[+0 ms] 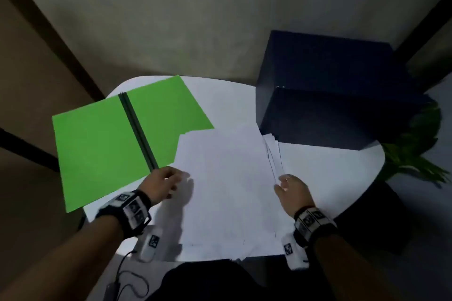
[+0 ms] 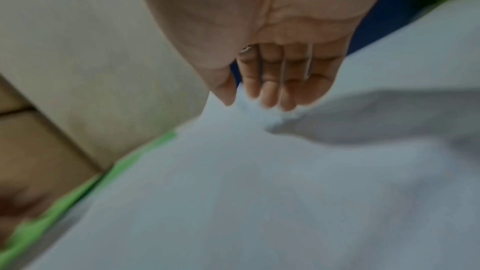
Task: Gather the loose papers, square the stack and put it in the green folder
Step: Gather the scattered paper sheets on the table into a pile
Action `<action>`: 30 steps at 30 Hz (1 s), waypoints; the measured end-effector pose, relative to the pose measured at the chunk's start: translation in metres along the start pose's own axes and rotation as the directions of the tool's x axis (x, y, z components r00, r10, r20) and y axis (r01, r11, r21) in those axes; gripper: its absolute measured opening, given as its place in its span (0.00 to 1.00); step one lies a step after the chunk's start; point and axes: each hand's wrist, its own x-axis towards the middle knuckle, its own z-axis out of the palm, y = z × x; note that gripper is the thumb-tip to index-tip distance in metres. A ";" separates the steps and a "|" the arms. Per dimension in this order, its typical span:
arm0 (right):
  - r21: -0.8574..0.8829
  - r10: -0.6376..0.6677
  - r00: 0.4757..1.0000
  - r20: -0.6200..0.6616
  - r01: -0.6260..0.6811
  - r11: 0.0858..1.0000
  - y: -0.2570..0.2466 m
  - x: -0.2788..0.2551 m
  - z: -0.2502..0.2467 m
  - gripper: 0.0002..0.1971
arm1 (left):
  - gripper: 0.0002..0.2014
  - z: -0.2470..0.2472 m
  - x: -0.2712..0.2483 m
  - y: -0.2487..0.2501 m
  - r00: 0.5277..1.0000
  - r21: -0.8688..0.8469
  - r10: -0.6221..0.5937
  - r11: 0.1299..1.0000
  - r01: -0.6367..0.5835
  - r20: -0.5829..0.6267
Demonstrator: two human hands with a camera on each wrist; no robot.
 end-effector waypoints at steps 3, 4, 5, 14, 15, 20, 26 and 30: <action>-0.149 0.016 0.996 0.084 -0.003 0.989 -0.019 0.012 0.019 0.29 | 0.04 0.038 0.013 0.008 1.000 0.186 0.005 0.982 0.000 -0.025; -0.190 0.022 0.996 0.082 -0.006 0.982 -0.025 0.012 0.022 0.30 | 0.05 0.049 0.013 0.012 0.999 0.235 0.005 0.972 0.006 -0.047; -0.231 0.023 0.997 0.070 -0.006 0.973 -0.028 0.013 0.025 0.30 | 0.10 0.058 0.016 0.011 0.997 0.248 0.002 0.969 0.018 -0.080; 0.122 0.052 0.997 0.055 -0.059 0.991 -0.025 0.015 0.030 0.22 | 0.38 0.089 0.043 0.006 0.962 0.036 -0.157 0.985 0.169 -0.222; 0.160 0.065 0.996 0.062 -0.074 0.984 -0.024 0.014 0.027 0.22 | 0.31 0.091 0.041 0.010 0.960 0.083 -0.146 0.982 0.170 -0.239; 0.211 0.106 0.993 -0.048 -0.094 0.973 -0.017 0.014 0.011 0.21 | 0.07 0.057 0.023 0.025 0.946 0.056 0.032 0.998 -0.015 -0.324; 0.047 0.081 0.996 -0.044 -0.079 0.996 -0.047 0.000 0.027 0.32 | 0.11 -0.038 0.008 -0.004 0.928 -0.127 0.022 0.989 -0.074 -0.373; -0.245 0.092 0.994 0.066 -0.073 0.967 -0.079 -0.016 0.058 0.56 | 0.11 -0.064 0.003 -0.019 0.947 -0.249 -0.014 0.966 -0.070 -0.321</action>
